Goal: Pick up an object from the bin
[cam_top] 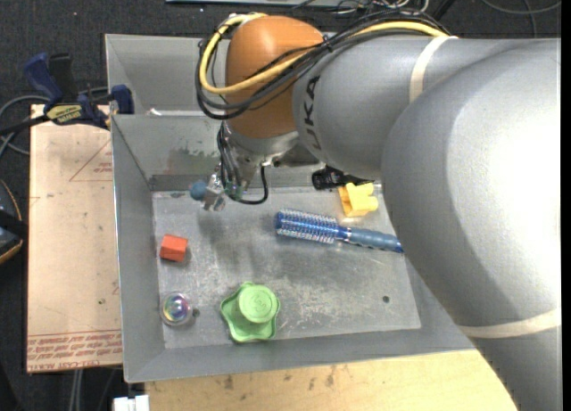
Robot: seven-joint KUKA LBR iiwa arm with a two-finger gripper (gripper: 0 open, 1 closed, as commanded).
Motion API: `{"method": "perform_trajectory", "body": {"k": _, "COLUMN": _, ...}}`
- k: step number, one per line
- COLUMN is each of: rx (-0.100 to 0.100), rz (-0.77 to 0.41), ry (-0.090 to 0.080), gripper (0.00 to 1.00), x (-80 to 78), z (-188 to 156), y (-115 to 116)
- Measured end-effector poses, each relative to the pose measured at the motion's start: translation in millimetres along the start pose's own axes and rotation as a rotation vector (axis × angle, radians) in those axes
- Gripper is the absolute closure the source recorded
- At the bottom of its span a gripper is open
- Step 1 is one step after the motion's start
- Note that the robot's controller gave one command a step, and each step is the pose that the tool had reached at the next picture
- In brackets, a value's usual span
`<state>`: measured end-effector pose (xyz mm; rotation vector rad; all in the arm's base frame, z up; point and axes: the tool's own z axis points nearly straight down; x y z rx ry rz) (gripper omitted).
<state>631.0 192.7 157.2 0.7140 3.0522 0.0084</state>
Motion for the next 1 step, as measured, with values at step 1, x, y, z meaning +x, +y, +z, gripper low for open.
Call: {"method": "perform_trajectory", "body": {"k": 1, "rx": 0.001, "rz": -0.002, "ry": 0.001, "gripper": 1.00, "x": -1.4, "z": -39.0, "y": 1.2}}
